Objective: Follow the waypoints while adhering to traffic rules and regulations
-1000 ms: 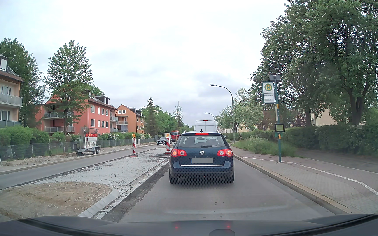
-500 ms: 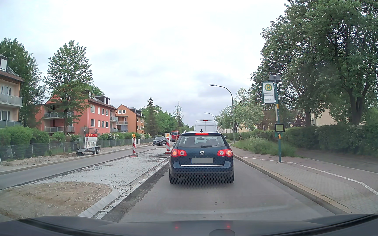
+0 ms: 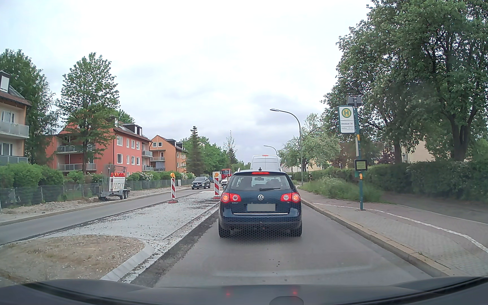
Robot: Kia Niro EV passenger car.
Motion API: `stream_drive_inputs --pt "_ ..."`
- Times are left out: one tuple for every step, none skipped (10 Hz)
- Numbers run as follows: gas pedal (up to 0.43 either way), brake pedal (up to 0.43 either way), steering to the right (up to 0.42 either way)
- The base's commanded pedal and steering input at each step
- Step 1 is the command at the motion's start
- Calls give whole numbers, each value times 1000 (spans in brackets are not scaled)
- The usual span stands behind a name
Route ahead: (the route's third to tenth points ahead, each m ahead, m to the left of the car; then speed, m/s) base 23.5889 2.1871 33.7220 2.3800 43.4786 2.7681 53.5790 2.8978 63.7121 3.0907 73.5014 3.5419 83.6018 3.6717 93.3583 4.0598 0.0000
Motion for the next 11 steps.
stream_drive_inputs --pt "0 262 -14" --pt "0 262 -14" --pt "0 262 -14" --pt "0 262 -14" --pt "0 262 -14" --pt "0 262 -13" --pt "0 262 -14" --pt "0 262 -13" --pt "0 262 -14" --pt "0 262 -13" --pt "0 262 -13"
